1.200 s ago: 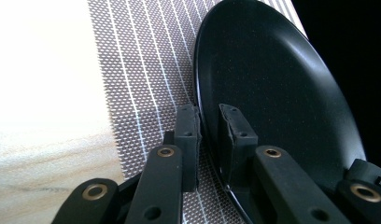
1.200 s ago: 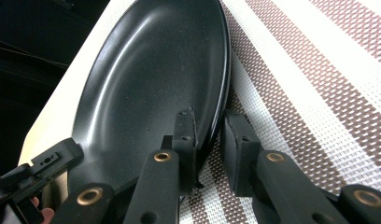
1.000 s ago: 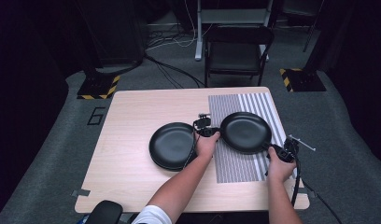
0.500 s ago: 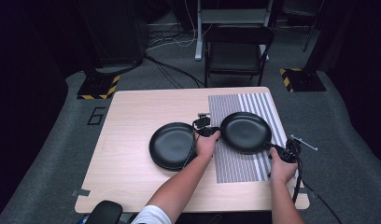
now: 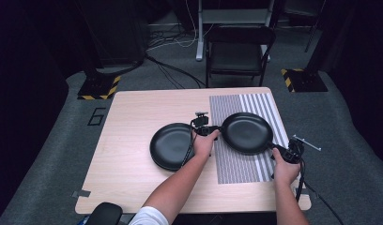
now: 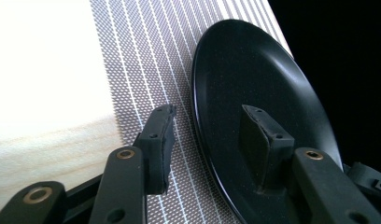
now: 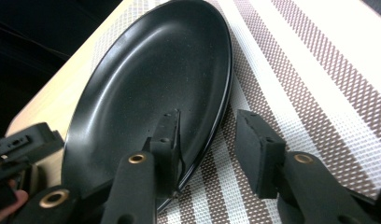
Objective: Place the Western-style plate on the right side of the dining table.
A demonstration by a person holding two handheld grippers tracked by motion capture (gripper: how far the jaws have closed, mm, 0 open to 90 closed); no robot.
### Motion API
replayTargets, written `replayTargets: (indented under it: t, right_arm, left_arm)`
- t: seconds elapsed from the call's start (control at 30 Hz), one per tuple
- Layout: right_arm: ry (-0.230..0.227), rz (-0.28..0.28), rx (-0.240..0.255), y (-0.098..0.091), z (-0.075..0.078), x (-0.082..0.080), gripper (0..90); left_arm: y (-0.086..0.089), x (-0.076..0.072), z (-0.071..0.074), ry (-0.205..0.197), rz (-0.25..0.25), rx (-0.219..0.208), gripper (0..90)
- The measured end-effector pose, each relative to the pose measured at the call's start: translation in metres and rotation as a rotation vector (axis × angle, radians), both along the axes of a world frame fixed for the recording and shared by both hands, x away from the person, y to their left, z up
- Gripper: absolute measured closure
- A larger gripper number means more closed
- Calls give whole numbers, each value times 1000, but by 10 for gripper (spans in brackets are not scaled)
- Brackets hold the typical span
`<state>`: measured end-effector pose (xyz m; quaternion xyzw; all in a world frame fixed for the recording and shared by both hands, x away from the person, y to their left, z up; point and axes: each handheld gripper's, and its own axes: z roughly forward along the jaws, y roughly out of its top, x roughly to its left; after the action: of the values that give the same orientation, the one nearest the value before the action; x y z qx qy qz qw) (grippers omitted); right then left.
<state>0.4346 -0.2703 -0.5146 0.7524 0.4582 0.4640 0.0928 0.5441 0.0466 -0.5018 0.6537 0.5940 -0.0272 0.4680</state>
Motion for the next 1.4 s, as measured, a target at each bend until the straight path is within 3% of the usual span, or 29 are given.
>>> replayTargets:
  t: [0.13, 0.23, 0.33, 0.37, 0.5, 0.8, 1.13, 1.4]
  right_arm:
    - [-27, 11, -46, 0, 5, -2, 527]
    - [-54, 14, -55, 0, 8, -3, 468]
    - [-44, 34, -62, 2, 8, -2, 455]
    - [-42, 64, -95, 6, 10, -1, 433]
    - [-45, 93, -136, 11, 12, -1, 416]
    - [-52, 118, -195, 15, 16, -2, 383]
    - [-77, 114, -217, 12, 25, -12, 384]
    - [-86, 160, -222, 18, 32, -19, 384]
  left_arm:
    - [5, -1, 7, -38, 1, 22, 511]
    - [9, -2, 9, -42, 5, 17, 486]
    - [11, -2, 10, -42, 2, 30, 459]
    - [13, -2, 10, -44, 0, 28, 428]
    - [16, -3, 13, -54, -11, 37, 390]
    - [25, -5, 18, -61, -30, 63, 343]
    - [43, -11, 32, -101, -42, 81, 343]
    - [62, -17, 40, -132, -50, 101, 343]
